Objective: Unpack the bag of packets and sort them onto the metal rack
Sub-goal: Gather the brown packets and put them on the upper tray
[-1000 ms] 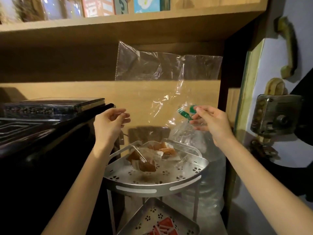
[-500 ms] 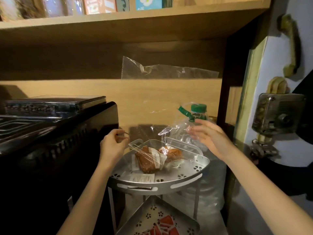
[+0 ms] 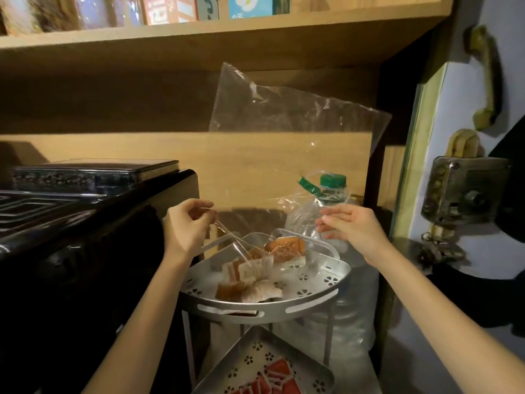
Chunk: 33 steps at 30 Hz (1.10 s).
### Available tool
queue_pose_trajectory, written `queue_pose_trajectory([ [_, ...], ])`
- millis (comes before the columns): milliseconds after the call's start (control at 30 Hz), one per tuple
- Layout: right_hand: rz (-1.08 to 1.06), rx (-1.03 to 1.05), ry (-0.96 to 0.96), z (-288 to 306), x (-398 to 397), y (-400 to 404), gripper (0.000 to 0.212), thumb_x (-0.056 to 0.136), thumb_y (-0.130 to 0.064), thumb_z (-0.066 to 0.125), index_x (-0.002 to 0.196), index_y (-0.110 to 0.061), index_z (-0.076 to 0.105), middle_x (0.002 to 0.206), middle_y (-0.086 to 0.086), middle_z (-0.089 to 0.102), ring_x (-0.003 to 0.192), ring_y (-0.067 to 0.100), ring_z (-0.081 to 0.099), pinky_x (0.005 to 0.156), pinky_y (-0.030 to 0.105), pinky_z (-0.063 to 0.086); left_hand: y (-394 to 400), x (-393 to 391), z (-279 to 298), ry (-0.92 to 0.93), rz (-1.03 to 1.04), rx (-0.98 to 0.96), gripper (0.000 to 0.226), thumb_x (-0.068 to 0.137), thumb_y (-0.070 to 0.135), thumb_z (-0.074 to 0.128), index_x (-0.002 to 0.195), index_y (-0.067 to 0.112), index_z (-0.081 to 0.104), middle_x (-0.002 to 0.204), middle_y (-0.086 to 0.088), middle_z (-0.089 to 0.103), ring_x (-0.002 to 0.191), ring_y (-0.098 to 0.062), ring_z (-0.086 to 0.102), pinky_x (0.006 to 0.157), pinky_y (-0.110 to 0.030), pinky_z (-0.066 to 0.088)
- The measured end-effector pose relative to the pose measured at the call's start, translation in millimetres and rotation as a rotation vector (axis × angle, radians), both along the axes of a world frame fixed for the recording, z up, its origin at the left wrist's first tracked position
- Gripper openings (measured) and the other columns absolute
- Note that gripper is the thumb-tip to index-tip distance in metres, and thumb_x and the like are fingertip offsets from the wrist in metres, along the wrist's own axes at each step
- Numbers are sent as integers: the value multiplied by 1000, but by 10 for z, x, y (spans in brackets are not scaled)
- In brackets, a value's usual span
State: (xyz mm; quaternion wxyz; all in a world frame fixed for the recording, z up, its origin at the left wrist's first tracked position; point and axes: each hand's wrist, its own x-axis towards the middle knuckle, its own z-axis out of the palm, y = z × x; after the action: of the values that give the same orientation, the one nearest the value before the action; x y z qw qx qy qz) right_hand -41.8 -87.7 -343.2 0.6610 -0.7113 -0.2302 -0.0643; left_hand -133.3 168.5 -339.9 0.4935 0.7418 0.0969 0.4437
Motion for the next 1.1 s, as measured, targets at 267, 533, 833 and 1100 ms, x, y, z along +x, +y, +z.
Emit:
queue_pose_trajectory([
  [267, -20, 77, -56, 129, 24, 44, 15, 87, 0, 56, 98, -6, 63, 83, 9, 69, 64, 8, 67, 61, 18, 56, 30, -6, 190, -71, 29, 28, 17, 82, 7, 64, 99, 2, 68, 84, -14, 71, 76, -22, 69, 76, -37, 57],
  [533, -54, 72, -126, 314, 43, 48, 12, 88, -2, 55, 96, -6, 63, 80, 6, 69, 61, 4, 66, 60, 18, 54, 85, -9, 314, -86, -1, 34, 17, 82, 10, 65, 98, 4, 68, 81, -13, 70, 74, -22, 69, 72, -37, 58],
  [833, -70, 94, -133, 473, 24, 36, 10, 89, -5, 54, 94, -9, 62, 82, 6, 68, 66, 11, 65, 61, 20, 55, 81, -12, 313, -96, 4, -2, 12, 81, 6, 64, 93, 8, 68, 79, -12, 70, 73, -23, 70, 77, -41, 57],
  [1100, -107, 120, -160, 534, 20, 28, 13, 90, -6, 54, 100, -7, 62, 82, 5, 68, 69, 13, 64, 60, 19, 55, 12, 35, 326, -129, 69, 24, 14, 83, 8, 63, 96, 5, 66, 81, -12, 71, 74, -20, 70, 72, -33, 56],
])
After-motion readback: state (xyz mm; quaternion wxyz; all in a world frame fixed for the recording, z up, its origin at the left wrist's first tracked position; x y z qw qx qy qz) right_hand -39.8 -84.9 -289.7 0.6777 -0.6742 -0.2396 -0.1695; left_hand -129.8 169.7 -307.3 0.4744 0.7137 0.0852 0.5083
